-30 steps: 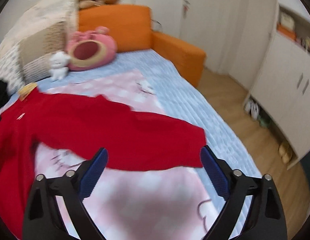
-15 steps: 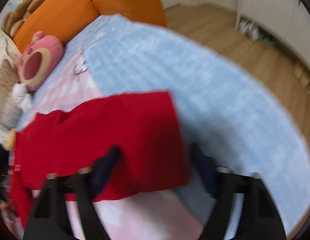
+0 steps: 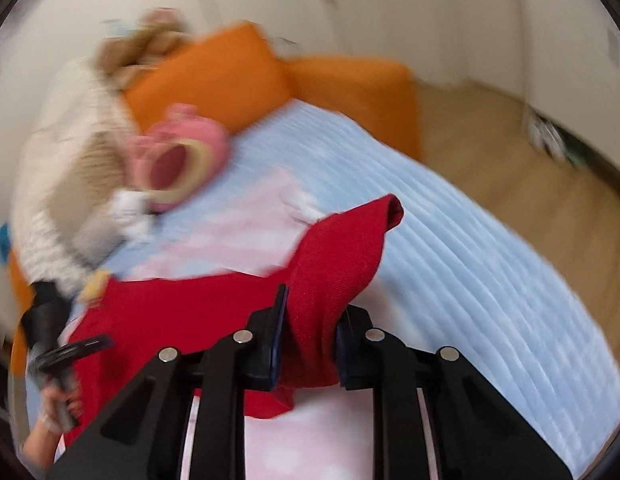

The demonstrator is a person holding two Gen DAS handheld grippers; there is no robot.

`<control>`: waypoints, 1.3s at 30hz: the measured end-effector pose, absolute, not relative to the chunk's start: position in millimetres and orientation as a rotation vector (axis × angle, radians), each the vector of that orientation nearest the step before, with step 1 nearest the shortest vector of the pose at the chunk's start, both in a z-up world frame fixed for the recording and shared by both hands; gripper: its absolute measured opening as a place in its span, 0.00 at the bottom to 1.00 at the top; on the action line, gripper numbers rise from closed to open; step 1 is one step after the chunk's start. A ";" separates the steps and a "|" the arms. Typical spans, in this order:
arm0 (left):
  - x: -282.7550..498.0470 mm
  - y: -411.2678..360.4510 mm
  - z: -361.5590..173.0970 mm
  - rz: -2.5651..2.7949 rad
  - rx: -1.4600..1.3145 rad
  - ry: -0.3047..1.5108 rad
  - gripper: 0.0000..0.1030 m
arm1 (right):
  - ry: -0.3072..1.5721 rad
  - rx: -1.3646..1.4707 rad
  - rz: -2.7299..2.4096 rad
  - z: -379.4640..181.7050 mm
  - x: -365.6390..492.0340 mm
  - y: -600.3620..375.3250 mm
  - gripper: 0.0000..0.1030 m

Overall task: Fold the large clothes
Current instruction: 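Grasp the red sweater's sleeve cuff with the right tool and lift it, then fold the held sleeve across the sweater body with the right tool while the left tool pins the shoulder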

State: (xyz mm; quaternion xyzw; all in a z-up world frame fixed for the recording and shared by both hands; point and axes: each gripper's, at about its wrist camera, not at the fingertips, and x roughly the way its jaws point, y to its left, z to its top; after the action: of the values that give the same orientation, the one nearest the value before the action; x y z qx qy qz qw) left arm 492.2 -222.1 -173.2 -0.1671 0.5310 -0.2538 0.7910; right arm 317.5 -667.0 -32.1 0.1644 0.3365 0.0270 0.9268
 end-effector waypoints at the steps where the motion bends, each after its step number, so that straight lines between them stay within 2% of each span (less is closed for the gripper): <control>1: 494.4 -225.9 -174.5 -0.562 -0.374 1.157 0.71 | 0.665 0.305 0.095 -16.5 312.1 -651.3 0.19; 4: 501.5 -235.8 -184.6 -0.569 -0.403 1.229 0.71 | 0.575 0.210 0.274 39.7 288.1 -586.7 0.18; 6: 506.2 -236.1 -199.6 -0.548 -0.474 1.298 0.71 | 0.526 0.165 0.421 71.1 265.4 -544.4 0.11; 7: 508.5 -233.0 -208.0 -0.524 -0.531 1.325 0.71 | 0.506 0.135 0.491 84.5 253.1 -521.6 0.11; 12: 512.8 -209.4 -229.4 -0.528 -0.804 1.297 0.71 | 0.483 0.008 0.747 108.5 204.7 -434.0 0.11; 16: 518.9 -184.4 -234.6 -0.525 -0.952 1.258 0.73 | 0.544 -0.055 0.899 86.9 175.2 -384.7 0.11; 19: 528.1 -180.0 -227.0 -0.554 -0.918 1.266 0.78 | 0.605 -0.071 1.012 55.7 149.8 -354.5 0.10; 21: 533.3 -178.0 -216.4 -0.599 -0.921 1.256 0.83 | 0.625 -0.084 1.075 38.7 130.7 -339.8 0.06; 22: 535.0 -177.6 -213.0 -0.625 -0.928 1.247 0.84 | 0.634 -0.069 1.117 31.3 121.8 -334.0 0.00; 26: 538.9 -179.3 -210.3 -0.657 -0.900 1.259 0.86 | 0.637 -0.075 1.181 16.0 102.3 -321.5 0.01; 32: 528.2 -185.7 -228.8 -0.617 -0.757 1.309 0.86 | 0.697 -0.191 0.954 -29.0 117.9 -338.4 0.04; 33: 527.8 -185.8 -228.7 -0.619 -0.750 1.304 0.86 | 0.710 -0.219 0.918 -41.2 118.4 -339.3 0.11; 34: 526.8 -186.0 -228.6 -0.618 -0.743 1.304 0.86 | 0.731 -0.231 0.903 -52.2 118.5 -341.3 0.34; 35: 526.4 -186.2 -228.6 -0.616 -0.734 1.306 0.86 | 0.753 -0.242 0.897 -65.0 115.4 -339.7 0.51; 36: 527.2 -188.6 -227.5 -0.611 -0.718 1.309 0.86 | 0.769 -0.269 0.897 -82.2 106.7 -333.9 0.74; 39: 522.8 -193.7 -221.9 -0.608 -0.668 1.301 0.89 | 0.794 -0.357 0.929 -119.7 84.9 -309.4 0.73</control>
State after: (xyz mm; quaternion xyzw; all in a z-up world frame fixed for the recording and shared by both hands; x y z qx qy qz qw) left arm 522.8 -193.7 -221.9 -0.3002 0.5847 -0.2731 0.7024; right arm 84.9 -309.4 -119.7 -0.1668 0.3706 0.4339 0.8041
